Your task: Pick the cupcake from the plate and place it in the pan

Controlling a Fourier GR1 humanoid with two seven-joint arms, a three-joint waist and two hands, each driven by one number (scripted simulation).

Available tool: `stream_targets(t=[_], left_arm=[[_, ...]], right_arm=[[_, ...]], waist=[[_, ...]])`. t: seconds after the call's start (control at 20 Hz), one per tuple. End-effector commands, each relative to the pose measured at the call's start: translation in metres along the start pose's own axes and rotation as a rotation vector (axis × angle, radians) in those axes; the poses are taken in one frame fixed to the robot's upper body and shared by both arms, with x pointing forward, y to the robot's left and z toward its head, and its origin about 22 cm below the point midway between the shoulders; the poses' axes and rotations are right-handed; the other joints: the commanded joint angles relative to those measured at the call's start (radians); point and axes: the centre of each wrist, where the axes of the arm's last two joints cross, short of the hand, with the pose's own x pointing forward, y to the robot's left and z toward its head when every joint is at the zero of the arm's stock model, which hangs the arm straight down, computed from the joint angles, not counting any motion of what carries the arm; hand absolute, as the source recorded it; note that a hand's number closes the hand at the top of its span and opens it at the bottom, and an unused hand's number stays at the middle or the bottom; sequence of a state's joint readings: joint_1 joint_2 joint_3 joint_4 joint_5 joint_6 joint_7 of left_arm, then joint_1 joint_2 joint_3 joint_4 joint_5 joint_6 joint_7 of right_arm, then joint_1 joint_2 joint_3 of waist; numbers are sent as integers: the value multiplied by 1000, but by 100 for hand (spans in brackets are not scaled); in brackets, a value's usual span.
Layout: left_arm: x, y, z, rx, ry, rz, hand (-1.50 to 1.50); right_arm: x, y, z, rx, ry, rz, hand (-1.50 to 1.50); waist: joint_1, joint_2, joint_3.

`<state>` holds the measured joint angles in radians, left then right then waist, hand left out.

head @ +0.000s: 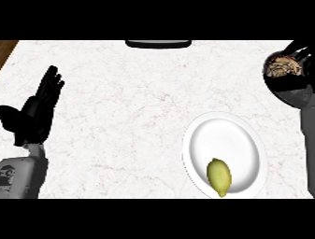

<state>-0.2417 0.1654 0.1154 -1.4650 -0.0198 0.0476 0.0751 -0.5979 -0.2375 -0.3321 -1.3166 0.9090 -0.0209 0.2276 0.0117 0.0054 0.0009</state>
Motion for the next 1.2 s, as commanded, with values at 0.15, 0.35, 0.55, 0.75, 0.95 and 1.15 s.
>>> stream_targets(t=[0.15, 0.35, 0.55, 0.75, 0.95, 1.15], left_arm=[[0, 12, 1, -23, -9, 10, 0], [1, -8, -3, -35, -24, 5, 0], [16, 3, -11, -43, -39, 16, 0], [21, -17, -12, -72, -44, 15, 0], [11, -18, -9, -64, -37, 28, 0], [7, -26, -7, -72, -32, 29, 0]], right_arm=[[-92, -23, -37, -71, 55, 71, 150], [-121, -24, -42, -160, 78, 205, 150], [-151, -36, -42, -160, 106, 231, 150], [-163, -35, -39, -184, 123, 213, 150], [-169, -19, -32, -150, 176, 42, 150], [-177, -27, -34, 65, 283, -46, -150]], waist=[[17, 6, 1], [43, 22, 3], [54, 24, 5], [75, 36, 9], [74, 35, 10], [82, 37, 9]])
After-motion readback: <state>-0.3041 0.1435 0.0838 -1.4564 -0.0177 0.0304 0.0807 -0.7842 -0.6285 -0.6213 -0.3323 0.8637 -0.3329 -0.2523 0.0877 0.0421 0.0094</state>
